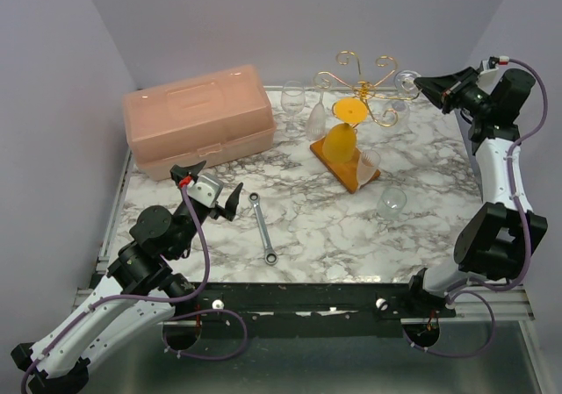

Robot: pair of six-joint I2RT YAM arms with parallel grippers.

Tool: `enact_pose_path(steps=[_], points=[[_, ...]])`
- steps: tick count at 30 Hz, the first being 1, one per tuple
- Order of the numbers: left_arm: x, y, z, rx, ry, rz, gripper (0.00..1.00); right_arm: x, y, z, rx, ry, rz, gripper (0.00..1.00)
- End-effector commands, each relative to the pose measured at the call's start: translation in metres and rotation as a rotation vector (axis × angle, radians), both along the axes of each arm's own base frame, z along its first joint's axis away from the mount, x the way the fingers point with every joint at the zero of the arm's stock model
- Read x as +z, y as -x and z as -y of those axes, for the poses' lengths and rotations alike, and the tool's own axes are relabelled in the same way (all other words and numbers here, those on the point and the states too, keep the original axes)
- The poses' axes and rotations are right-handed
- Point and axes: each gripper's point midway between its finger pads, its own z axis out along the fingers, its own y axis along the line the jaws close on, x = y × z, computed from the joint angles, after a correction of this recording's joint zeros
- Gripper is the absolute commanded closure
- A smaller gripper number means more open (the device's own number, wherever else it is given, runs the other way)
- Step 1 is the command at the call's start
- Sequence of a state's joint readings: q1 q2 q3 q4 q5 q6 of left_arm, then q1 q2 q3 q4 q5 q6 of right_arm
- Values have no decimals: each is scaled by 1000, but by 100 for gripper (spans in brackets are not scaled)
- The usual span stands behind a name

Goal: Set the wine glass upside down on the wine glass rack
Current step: Turn the wine glass upside down at the wine rack.

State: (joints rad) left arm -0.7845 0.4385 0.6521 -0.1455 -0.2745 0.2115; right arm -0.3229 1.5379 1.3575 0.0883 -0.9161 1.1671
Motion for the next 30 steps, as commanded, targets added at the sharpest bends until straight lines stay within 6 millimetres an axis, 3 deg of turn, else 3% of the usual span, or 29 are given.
enact_pose_path(steps=[1,17,19,30], points=[[-1,1,3,-20,8,-4,1,31,-3,0,13,25,106,98],[-2,0,4,-21,4,-7,1,18,-11,-4,34,56,94,78],[-2,0,4,-20,7,-6,2,17,-12,-3,28,74,96,71],[-1,1,4,-25,11,-4,1,14,-18,0,18,106,94,65]])
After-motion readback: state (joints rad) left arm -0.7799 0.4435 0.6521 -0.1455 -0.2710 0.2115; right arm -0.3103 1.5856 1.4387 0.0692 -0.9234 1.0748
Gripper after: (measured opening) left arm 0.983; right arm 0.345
